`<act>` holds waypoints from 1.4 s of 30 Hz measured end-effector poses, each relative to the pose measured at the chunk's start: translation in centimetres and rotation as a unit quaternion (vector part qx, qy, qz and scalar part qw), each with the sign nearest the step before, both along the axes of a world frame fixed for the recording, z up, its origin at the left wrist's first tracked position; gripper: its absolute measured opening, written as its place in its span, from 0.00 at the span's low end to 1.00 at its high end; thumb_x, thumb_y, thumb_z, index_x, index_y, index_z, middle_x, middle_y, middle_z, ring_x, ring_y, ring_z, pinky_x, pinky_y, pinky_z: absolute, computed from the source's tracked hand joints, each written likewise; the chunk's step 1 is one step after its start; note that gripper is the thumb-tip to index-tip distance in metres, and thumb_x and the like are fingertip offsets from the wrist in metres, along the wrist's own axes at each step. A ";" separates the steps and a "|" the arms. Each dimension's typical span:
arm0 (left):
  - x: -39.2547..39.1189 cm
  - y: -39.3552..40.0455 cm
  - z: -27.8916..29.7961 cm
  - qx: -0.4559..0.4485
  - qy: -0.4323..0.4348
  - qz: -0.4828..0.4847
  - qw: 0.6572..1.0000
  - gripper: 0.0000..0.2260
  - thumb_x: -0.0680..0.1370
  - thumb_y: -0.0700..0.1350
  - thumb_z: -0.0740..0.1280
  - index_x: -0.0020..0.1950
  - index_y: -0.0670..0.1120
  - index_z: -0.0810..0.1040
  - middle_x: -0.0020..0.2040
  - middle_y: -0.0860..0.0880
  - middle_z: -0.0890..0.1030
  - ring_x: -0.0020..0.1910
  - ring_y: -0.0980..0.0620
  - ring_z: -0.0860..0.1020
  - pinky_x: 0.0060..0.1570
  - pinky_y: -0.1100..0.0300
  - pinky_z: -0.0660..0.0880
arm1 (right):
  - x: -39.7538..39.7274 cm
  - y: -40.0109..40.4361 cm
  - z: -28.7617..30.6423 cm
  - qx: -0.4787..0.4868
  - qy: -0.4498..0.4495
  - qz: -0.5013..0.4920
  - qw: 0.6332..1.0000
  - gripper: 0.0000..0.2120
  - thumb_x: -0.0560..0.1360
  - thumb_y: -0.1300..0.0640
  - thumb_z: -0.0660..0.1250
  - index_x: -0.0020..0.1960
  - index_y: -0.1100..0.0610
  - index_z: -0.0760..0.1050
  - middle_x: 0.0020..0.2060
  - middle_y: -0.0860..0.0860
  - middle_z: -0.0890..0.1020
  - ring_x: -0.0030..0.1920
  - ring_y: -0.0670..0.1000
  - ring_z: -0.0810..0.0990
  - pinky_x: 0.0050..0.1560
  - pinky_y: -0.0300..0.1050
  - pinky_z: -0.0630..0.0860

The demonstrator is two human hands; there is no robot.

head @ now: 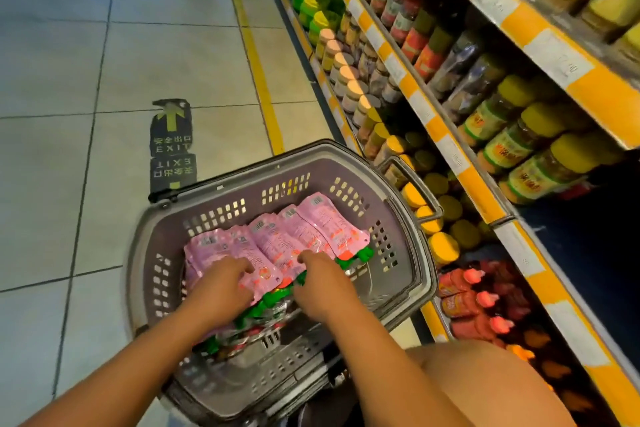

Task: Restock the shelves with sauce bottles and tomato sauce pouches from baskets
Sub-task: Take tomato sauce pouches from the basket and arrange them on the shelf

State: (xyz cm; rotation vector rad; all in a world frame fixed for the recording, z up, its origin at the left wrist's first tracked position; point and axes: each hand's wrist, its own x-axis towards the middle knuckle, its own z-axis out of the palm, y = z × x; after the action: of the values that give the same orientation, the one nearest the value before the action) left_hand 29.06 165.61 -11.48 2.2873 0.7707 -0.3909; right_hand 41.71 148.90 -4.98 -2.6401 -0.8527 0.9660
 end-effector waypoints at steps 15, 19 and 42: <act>0.1 -3.4 -1.5 0.159 0.076 -0.117 0.977 0.35 0.72 0.46 0.75 0.73 0.54 0.61 0.73 0.45 0.60 0.74 0.41 0.61 0.63 0.32 0.71 | 0.8 2.2 -2.8 -0.025 0.112 -0.055 0.992 0.33 0.74 0.66 0.66 0.75 0.53 0.61 0.69 0.58 0.76 0.61 0.62 0.79 0.61 0.56 0.79; -0.3 -3.0 -2.0 0.155 0.048 -0.075 0.984 0.36 0.70 0.44 0.75 0.73 0.51 0.62 0.78 0.43 0.56 0.77 0.39 0.57 0.65 0.34 0.72 | 1.0 3.0 -2.9 -0.005 0.095 -0.060 0.994 0.33 0.74 0.67 0.67 0.75 0.50 0.62 0.65 0.58 0.78 0.58 0.62 0.81 0.56 0.55 0.80; -1.7 -3.4 1.6 0.112 0.135 -0.012 0.984 0.38 0.77 0.43 0.74 0.79 0.51 0.53 0.83 0.41 0.36 0.80 0.27 0.39 0.70 0.38 0.73 | 3.2 3.8 -0.5 0.135 -0.103 -0.022 0.985 0.10 0.80 0.56 0.70 0.61 0.55 0.82 0.54 0.53 0.85 0.54 0.56 0.82 0.54 0.51 0.78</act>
State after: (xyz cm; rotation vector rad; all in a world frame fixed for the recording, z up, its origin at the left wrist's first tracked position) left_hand 27.40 162.24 -9.85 2.4856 0.9645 -0.6649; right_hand 44.89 152.67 -5.47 -2.5370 -0.8930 0.5292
